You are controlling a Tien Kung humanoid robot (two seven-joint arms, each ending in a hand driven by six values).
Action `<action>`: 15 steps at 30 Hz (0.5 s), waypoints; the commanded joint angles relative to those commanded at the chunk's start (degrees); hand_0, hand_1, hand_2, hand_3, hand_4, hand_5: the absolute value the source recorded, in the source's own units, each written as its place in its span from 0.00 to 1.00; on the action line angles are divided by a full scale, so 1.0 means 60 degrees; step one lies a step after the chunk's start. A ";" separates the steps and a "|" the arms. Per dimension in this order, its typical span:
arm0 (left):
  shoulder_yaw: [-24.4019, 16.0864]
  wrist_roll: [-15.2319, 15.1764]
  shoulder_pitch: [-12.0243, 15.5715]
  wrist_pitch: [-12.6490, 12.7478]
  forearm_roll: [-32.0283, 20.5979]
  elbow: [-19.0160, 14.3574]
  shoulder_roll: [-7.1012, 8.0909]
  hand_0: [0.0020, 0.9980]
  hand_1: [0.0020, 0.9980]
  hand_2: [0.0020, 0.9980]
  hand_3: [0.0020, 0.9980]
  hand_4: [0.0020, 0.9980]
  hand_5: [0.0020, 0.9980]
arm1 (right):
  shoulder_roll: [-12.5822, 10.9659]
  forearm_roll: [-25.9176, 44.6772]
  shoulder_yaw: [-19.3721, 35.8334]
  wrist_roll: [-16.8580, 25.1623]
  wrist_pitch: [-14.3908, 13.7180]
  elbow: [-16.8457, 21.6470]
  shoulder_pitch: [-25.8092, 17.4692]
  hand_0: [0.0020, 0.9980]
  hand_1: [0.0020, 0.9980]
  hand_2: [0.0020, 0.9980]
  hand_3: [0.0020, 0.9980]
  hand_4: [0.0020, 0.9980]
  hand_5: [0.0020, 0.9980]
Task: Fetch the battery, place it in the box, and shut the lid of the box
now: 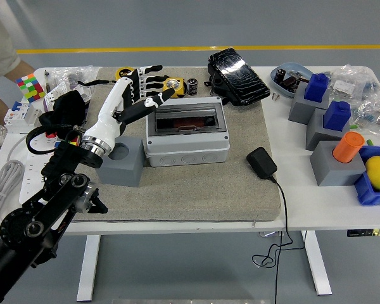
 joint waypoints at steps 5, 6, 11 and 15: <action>-0.0685 -0.0139 0.0437 -0.0168 -0.0719 -0.0192 0.0330 0.59 0.68 0.69 0.73 1.00 0.43 | -0.0027 0.0048 -0.0094 -0.0013 0.0015 -0.0033 0.0035 0.55 0.60 0.59 0.54 0.93 0.49; -0.0765 -0.0135 0.0473 -0.0194 -0.0863 -0.0186 0.0373 0.59 0.68 0.69 0.73 1.00 0.43 | -0.0029 0.0047 -0.0097 -0.0013 0.0015 -0.0033 0.0043 0.55 0.60 0.59 0.54 0.93 0.49; -0.1193 -0.0077 0.0679 -0.0242 -0.0786 -0.0221 0.0525 0.55 0.66 0.68 0.72 1.00 0.43 | -0.0022 0.0023 -0.0102 -0.0006 0.0015 -0.0027 0.0078 0.55 0.60 0.59 0.54 0.93 0.49; -0.1544 -0.0010 0.0808 -0.0193 -0.0677 -0.0294 0.0418 0.54 0.65 0.67 0.72 1.00 0.42 | 0.0006 0.0013 -0.0102 -0.0002 0.0015 -0.0024 0.0103 0.55 0.60 0.59 0.54 0.92 0.49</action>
